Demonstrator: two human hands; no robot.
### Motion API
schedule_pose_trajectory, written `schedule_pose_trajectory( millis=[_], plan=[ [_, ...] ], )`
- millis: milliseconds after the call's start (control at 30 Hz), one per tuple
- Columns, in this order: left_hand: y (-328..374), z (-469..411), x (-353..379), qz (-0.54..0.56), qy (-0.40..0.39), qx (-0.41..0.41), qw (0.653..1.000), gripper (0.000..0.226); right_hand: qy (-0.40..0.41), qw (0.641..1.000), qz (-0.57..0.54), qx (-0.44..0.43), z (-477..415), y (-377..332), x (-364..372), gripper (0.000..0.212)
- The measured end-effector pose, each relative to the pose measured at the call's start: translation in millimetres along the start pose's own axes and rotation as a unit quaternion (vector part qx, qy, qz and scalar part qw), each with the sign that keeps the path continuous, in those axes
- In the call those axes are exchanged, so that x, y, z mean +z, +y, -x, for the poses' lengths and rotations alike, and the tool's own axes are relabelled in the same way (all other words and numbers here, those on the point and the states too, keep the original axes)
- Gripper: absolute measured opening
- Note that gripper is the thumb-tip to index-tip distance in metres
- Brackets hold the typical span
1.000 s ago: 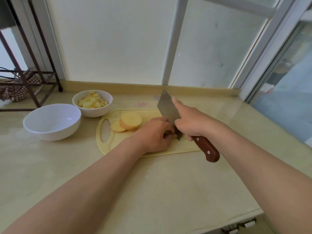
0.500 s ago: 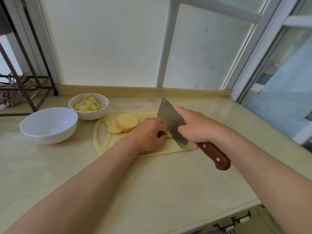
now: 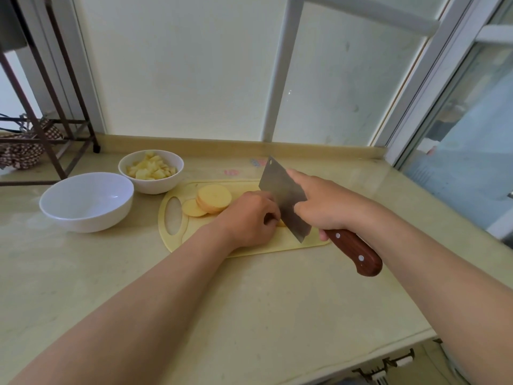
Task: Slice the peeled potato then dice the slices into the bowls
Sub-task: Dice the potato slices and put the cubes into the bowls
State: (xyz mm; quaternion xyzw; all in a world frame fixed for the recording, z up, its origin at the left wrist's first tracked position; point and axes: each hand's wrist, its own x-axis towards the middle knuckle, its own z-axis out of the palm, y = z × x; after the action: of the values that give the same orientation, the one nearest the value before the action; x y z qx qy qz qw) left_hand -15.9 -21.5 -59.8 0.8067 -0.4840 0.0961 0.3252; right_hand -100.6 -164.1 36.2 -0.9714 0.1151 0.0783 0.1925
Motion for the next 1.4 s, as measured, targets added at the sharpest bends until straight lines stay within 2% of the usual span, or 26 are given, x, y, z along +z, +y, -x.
schedule_pose_trajectory(
  millis=[367, 533, 733, 1067, 1400],
  plan=[
    [-1.3, -0.8, 0.6, -0.006, -0.013, -0.008, 1.000, 0.015, -0.033, 0.999, 0.034, -0.006, 16.4, 1.6, -3.9, 0.086],
    [-4.8, -1.5, 3.3, 0.005, -0.001, 0.004, 1.000, 0.017, -0.023, 0.999, 0.040, -0.002, 3.7, -9.3, 9.9, 0.088],
    [-4.7, 0.1, 3.4, 0.002, 0.008, 0.010, 1.000, 0.014, -0.002, 1.000, -0.005, 0.028, -12.1, -9.2, 12.7, 0.090],
    [1.3, 3.7, -1.6, 0.010, 0.015, -0.004, 1.000, 0.015, -0.033, 0.999, 0.007, 0.015, 5.5, -4.2, 10.3, 0.089],
    [-3.7, 4.9, -6.9, -0.018, -0.006, -0.013, 1.000, 0.013, 0.003, 0.999, -0.052, 0.005, 3.0, 2.0, 4.9, 0.090]
  ],
)
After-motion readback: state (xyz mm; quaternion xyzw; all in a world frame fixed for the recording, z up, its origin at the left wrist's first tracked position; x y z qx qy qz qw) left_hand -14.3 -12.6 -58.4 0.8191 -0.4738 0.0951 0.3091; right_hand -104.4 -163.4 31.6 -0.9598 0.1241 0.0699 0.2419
